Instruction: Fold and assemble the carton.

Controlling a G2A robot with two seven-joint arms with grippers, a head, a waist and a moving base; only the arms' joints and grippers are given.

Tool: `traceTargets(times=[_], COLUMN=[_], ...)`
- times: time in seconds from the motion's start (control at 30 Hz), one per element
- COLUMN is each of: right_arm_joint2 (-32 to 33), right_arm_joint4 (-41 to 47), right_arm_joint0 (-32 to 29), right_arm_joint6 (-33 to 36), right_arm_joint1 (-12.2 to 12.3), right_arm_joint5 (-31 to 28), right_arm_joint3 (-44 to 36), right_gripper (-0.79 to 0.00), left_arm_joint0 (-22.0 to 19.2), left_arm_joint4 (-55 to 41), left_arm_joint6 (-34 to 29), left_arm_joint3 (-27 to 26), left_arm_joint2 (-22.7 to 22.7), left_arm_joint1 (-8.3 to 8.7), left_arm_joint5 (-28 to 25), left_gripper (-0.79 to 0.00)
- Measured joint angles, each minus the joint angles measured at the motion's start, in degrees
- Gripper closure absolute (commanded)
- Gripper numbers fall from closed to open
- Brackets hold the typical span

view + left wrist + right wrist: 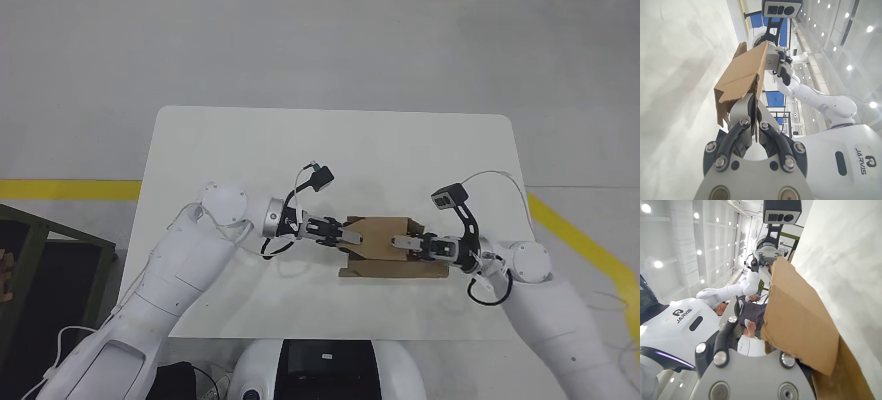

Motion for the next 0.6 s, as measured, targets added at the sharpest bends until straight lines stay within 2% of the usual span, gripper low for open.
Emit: traceTargets(times=[0.07, 0.13, 0.33, 0.37, 0.47, 0.5, 0.53, 0.57, 0.6], right_arm_joint2=[-0.38, -0.63, -1.47, -1.6, -2.02, -2.2, -2.33, -2.47, -2.66], right_arm_joint4=[-0.29, -0.41, -0.87, -0.93, -0.95, -0.94, -0.92, -0.94, -1.0], right_arm_joint0=[0.49, 0.87, 1.71, 1.78, 1.95, 2.0, 2.05, 2.09, 2.15], right_arm_joint6=[-0.49, -0.79, -1.31, -1.37, -1.61, -1.73, -1.79, -1.85, -1.94], right_arm_joint1=[0.13, 0.27, 0.81, 0.89, 1.17, 1.27, 1.35, 1.43, 1.53], right_arm_joint5=[-0.49, -0.79, -1.31, -1.37, -1.61, -1.72, -1.79, -1.84, -1.94], right_arm_joint3=[0.47, 0.81, 0.89, 0.86, 0.87, 0.89, 0.9, 0.89, 0.89], right_gripper=[-0.24, -0.212, -0.022, 0.0, 0.0, 0.0, 0.0, 0.0, 0.0], left_arm_joint0=[0.0, 0.07, 0.28, 0.28, 0.34, 0.38, 0.41, 0.44, 0.49], left_arm_joint4=[-0.1, -0.22, -0.68, -0.74, -1.02, -1.1, -1.18, -1.26, -1.37], left_arm_joint6=[-0.14, -0.29, -0.63, -0.67, -0.73, -0.74, -0.84, -1.01, -1.25], left_arm_joint3=[-0.1, -0.19, -0.41, -0.45, -0.59, -0.67, -0.75, -0.85, -0.99], left_arm_joint2=[-0.12, -0.25, -0.45, -0.47, -0.58, -0.62, -0.64, -0.65, -0.69], left_arm_joint1=[0.05, 0.11, 0.23, 0.24, 0.29, 0.31, 0.33, 0.34, 0.38], left_arm_joint5=[-0.02, -0.07, -0.2, -0.22, -0.28, -0.34, -0.42, -0.54, -0.75], left_gripper=[0.0, 0.0, 0.0, 0.0, 0.0, -0.015, -0.068, -0.151, -0.277])
